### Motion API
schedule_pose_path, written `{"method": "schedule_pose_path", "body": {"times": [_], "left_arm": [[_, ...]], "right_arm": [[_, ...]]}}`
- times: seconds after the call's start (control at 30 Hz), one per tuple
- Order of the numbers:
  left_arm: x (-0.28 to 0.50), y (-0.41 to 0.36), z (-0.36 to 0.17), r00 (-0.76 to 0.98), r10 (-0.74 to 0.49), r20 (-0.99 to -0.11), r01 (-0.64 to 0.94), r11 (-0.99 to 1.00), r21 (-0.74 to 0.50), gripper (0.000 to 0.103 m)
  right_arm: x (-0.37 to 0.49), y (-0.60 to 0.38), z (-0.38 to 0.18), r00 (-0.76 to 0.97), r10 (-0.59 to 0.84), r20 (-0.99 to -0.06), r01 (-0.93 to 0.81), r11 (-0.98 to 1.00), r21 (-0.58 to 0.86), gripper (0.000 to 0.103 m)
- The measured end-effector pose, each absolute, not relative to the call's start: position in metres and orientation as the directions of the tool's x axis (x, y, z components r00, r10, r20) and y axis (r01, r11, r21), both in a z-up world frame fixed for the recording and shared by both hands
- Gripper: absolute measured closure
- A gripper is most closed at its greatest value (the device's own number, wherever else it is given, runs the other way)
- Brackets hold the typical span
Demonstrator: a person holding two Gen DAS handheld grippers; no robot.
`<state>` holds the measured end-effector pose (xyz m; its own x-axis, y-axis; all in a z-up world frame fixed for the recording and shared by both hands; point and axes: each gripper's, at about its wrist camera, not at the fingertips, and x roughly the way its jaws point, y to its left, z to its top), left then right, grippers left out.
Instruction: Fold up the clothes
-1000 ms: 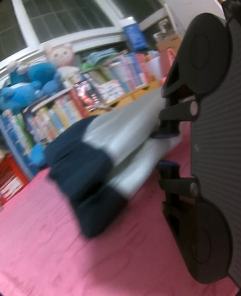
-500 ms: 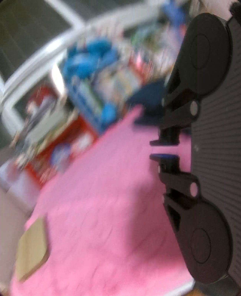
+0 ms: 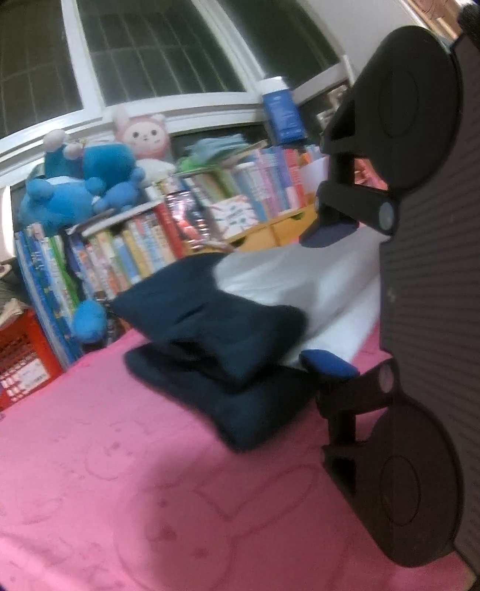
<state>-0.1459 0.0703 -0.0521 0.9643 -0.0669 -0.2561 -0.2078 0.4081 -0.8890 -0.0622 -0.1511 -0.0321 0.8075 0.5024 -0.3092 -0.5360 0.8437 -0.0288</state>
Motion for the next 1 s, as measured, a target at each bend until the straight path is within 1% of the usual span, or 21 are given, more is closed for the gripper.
{"method": "schedule_pose_path", "body": {"times": [0.07, 0.17, 0.2, 0.23, 0.27, 0.3, 0.37, 0.47, 0.53, 0.67, 0.7, 0.77, 0.8, 0.83, 0.87, 0.93, 1.0], "left_arm": [[-0.145, 0.077, -0.051, 0.968, -0.024, -0.251, -0.220, 0.404, -0.888, 0.044], [-0.134, 0.086, -0.056, 0.968, 0.007, -0.250, -0.233, 0.385, -0.893, 0.033], [-0.133, 0.087, -0.058, 0.968, 0.006, -0.251, -0.233, 0.390, -0.891, 0.035], [-0.130, 0.087, -0.056, 0.965, 0.010, -0.261, -0.242, 0.409, -0.880, 0.040], [-0.130, 0.087, -0.053, 0.960, 0.033, -0.278, -0.264, 0.439, -0.859, 0.070], [-0.131, 0.087, -0.050, 0.955, 0.055, -0.291, -0.283, 0.466, -0.838, 0.098], [-0.139, 0.090, -0.047, 0.961, 0.080, -0.263, -0.268, 0.491, -0.829, 0.098], [-0.151, 0.091, -0.040, 0.956, 0.138, -0.258, -0.291, 0.538, -0.791, 0.099], [-0.156, 0.091, -0.041, 0.954, 0.148, -0.260, -0.298, 0.547, -0.782, 0.099], [-0.155, 0.086, -0.050, 0.940, 0.175, -0.293, -0.339, 0.569, -0.749, 0.099], [-0.152, 0.084, -0.052, 0.938, 0.173, -0.300, -0.344, 0.572, -0.745, 0.098], [-0.143, 0.088, -0.059, 0.931, 0.148, -0.334, -0.358, 0.546, -0.758, 0.092], [-0.139, 0.091, -0.063, 0.927, 0.134, -0.350, -0.366, 0.526, -0.768, 0.091], [-0.140, 0.093, -0.064, 0.926, 0.137, -0.351, -0.369, 0.516, -0.773, 0.092], [-0.141, 0.095, -0.064, 0.926, 0.140, -0.351, -0.372, 0.507, -0.778, 0.094], [-0.149, 0.090, -0.056, 0.924, 0.174, -0.340, -0.378, 0.546, -0.748, 0.095], [-0.157, 0.082, -0.048, 0.925, 0.177, -0.337, -0.374, 0.591, -0.715, 0.095]], "right_arm": [[-0.062, -0.151, -0.032, 0.807, 0.503, -0.310, -0.537, 0.843, -0.032, 0.085], [-0.062, -0.150, -0.032, 0.806, 0.503, -0.311, -0.538, 0.842, -0.035, 0.084], [-0.062, -0.149, -0.032, 0.807, 0.502, -0.312, -0.538, 0.842, -0.038, 0.084], [-0.062, -0.148, -0.032, 0.808, 0.499, -0.315, -0.537, 0.843, -0.043, 0.084], [-0.062, -0.147, -0.032, 0.809, 0.495, -0.319, -0.535, 0.843, -0.049, 0.084], [-0.062, -0.146, -0.032, 0.809, 0.491, -0.323, -0.534, 0.844, -0.055, 0.084], [-0.062, -0.144, -0.033, 0.811, 0.483, -0.330, -0.530, 0.845, -0.067, 0.084], [-0.063, -0.140, -0.034, 0.803, 0.485, -0.345, -0.544, 0.833, -0.095, 0.084], [-0.064, -0.136, -0.034, 0.798, 0.487, -0.355, -0.555, 0.824, -0.117, 0.083], [-0.059, -0.132, -0.035, 0.784, 0.480, -0.393, -0.559, 0.822, -0.112, 0.080], [-0.057, -0.131, -0.035, 0.779, 0.478, -0.406, -0.561, 0.821, -0.110, 0.080], [-0.052, -0.124, -0.035, 0.758, 0.478, -0.444, -0.579, 0.807, -0.120, 0.077], [-0.051, -0.122, -0.036, 0.755, 0.477, -0.449, -0.581, 0.804, -0.123, 0.077], [-0.049, -0.120, -0.036, 0.756, 0.476, -0.450, -0.581, 0.804, -0.126, 0.080], [-0.048, -0.121, -0.035, 0.760, 0.473, -0.445, -0.574, 0.810, -0.119, 0.086], [-0.048, -0.127, -0.033, 0.772, 0.472, -0.426, -0.559, 0.823, -0.101, 0.088], [-0.054, -0.136, -0.029, 0.786, 0.470, -0.402, -0.554, 0.824, -0.119, 0.088]]}}
